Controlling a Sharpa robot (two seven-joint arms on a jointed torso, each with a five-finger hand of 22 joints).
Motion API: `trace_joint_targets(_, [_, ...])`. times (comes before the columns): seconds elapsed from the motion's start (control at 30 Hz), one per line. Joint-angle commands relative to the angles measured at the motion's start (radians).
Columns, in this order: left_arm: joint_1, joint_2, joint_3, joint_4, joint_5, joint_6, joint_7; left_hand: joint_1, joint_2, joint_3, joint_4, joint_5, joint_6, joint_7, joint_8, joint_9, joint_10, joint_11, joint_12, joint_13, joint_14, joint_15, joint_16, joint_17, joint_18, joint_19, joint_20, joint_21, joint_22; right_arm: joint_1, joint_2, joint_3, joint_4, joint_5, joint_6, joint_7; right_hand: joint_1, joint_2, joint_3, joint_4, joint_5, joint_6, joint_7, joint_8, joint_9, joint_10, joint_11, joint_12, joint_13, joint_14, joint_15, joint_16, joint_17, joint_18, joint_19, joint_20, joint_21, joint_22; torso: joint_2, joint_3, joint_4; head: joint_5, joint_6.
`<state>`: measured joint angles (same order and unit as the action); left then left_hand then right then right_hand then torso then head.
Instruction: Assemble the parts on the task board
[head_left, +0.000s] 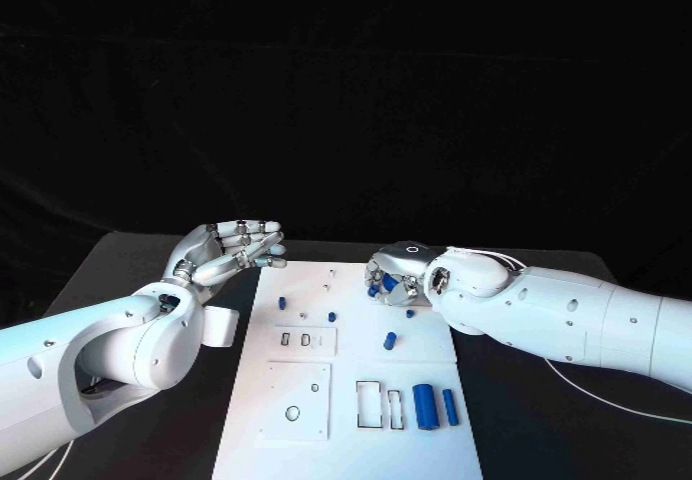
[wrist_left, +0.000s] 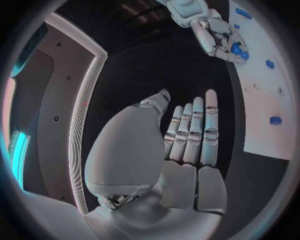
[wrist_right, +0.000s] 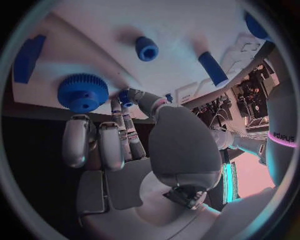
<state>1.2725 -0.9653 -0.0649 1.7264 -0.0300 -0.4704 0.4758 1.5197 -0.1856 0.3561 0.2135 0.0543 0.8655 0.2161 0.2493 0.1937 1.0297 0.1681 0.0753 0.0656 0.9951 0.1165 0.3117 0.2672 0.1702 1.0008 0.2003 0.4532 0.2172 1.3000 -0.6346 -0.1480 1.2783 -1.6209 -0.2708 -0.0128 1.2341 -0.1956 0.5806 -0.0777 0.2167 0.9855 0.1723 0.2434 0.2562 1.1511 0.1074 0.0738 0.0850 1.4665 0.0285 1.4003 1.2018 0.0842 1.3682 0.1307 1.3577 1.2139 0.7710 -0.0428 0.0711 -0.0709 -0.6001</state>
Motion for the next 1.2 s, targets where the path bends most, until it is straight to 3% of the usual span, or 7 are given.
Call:
trace_joint_targets(0.03, [0.003,0.002,0.001,0.000,-0.005,0.021,0.002,-0.007,0.001,0.001,-0.007,-0.003,-0.007,0.004,-0.006,-0.001,-0.006,0.002,-0.005,-0.001,-0.005,0.001,-0.006,0.002,0.007,-0.002,-0.001,0.007,0.002,-0.003,0.002,-0.002,0.002,-0.008,0.008,0.007,0.008,0.009,0.005,0.005,-0.005,0.012,-0.003,0.006,0.005,0.015,-0.004,0.007,0.003,0.041,-0.006,0.007,0.004,-0.011,0.009,-0.002,0.009,0.008,0.004,-0.0009,0.0023,-0.002,0.003])
trace_joint_targets(0.23, [0.003,0.003,0.001,-0.003,-0.005,0.022,0.000,-0.007,0.001,0.001,-0.009,-0.003,-0.010,0.004,-0.008,-0.002,-0.009,0.003,-0.007,-0.002,-0.005,0.001,-0.007,0.003,0.007,-0.003,-0.001,0.009,0.003,-0.003,0.001,-0.002,0.003,-0.001,-0.042,0.010,0.038,0.057,0.045,0.007,-0.072,0.064,-0.030,0.047,0.042,0.078,-0.029,0.020,0.019,0.043,-0.028,0.021,0.016,-0.016,0.021,-0.020,0.030,0.042,0.006,-0.0008,0.0034,-0.005,0.008])
trace_joint_targets(0.37, [0.003,0.003,0.001,-0.005,-0.005,0.023,-0.002,-0.007,0.001,0.001,-0.009,-0.003,-0.010,0.004,-0.008,-0.002,-0.009,0.003,-0.007,-0.002,-0.005,0.001,-0.007,0.003,0.007,-0.003,-0.001,0.009,0.003,-0.003,-0.001,-0.001,0.007,0.007,-0.093,0.009,0.045,0.070,0.052,0.005,-0.085,0.076,-0.038,0.066,0.062,0.102,-0.039,0.024,0.028,0.044,-0.035,0.025,0.019,-0.019,0.029,-0.028,0.040,0.060,0.008,-0.0016,0.0037,-0.006,0.012])
trace_joint_targets(0.93, [0.003,0.003,0.001,-0.016,-0.005,0.022,-0.006,-0.006,0.002,0.002,-0.016,-0.003,-0.014,0.006,-0.012,-0.003,-0.015,0.004,-0.011,-0.002,-0.006,0.002,-0.008,0.005,0.007,-0.006,-0.001,0.014,0.006,0.001,0.024,0.012,0.008,0.032,-0.240,-0.054,0.027,0.070,0.047,0.015,-0.109,0.069,-0.047,0.090,0.097,0.119,-0.046,0.018,0.039,0.045,-0.041,0.030,0.021,-0.022,0.034,-0.035,0.050,0.077,0.013,-0.0044,0.0102,-0.004,0.023])
trace_joint_targets(1.07, [0.003,0.004,0.001,-0.017,-0.005,0.022,-0.006,-0.006,0.002,0.002,-0.017,-0.003,-0.015,0.006,-0.012,-0.003,-0.016,0.004,-0.011,-0.002,-0.006,0.002,-0.008,0.006,0.007,-0.007,-0.001,0.014,0.006,0.003,0.041,0.013,-0.003,0.038,-0.255,-0.061,0.027,0.071,0.047,0.015,-0.109,0.069,-0.047,0.091,0.098,0.119,-0.046,0.018,0.040,0.045,-0.041,0.030,0.021,-0.023,0.035,-0.035,0.051,0.079,0.015,-0.0037,0.0110,-0.003,0.026])
trace_joint_targets(1.2, [0.003,0.006,0.001,-0.017,-0.005,0.023,-0.006,-0.005,0.002,0.002,-0.018,-0.003,-0.015,0.006,-0.013,-0.003,-0.017,0.005,-0.012,-0.002,-0.007,0.003,-0.009,0.006,0.006,-0.009,-0.001,0.014,0.006,0.004,0.063,0.014,-0.025,0.048,-0.263,-0.064,0.025,0.069,0.047,0.016,-0.110,0.067,-0.047,0.091,0.100,0.119,-0.046,0.016,0.040,0.045,-0.041,0.031,0.021,-0.022,0.035,-0.035,0.050,0.078,0.017,-0.0053,0.0131,-0.003,0.025])
